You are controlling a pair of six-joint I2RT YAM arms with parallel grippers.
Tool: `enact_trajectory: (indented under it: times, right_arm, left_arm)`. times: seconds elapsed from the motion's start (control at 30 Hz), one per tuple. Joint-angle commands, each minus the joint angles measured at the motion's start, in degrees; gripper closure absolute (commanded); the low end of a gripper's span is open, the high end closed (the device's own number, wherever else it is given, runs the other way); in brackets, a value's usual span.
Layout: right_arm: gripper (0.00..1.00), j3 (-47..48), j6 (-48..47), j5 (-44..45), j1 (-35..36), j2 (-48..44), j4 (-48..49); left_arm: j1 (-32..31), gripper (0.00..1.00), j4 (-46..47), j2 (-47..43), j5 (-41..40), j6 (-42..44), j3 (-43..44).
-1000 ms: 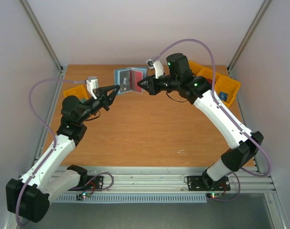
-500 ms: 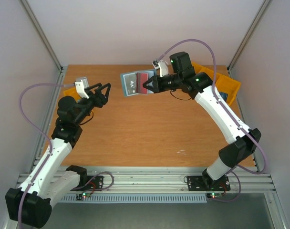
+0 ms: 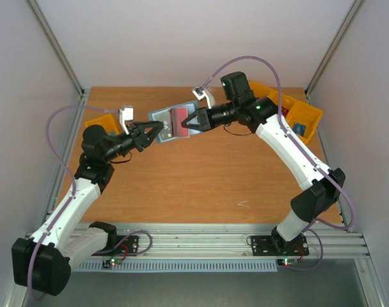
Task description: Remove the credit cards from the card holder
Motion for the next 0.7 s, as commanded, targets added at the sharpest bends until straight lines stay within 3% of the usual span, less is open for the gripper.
enact_trajectory:
  times: [0.0, 0.53, 0.67]
  right_arm:
    - [0.99, 1.60, -4.19, -6.75, 1.14, -1.08, 2.23]
    - [0.99, 2.99, -7.46, -11.34, 3.94, -1.03, 2.47]
    - [0.99, 2.96, -7.94, -11.33, 4.16, -0.82, 2.57]
  left_arm:
    - [-0.20, 0.69, 6.81, -0.29, 7.73, -4.28, 0.53]
    - [-1.31, 0.67, 6.57, -0.23, 8.61, -1.79, 0.52]
    - [-2.58, 0.77, 7.40, -0.48, 10.95, 1.78, 0.52]
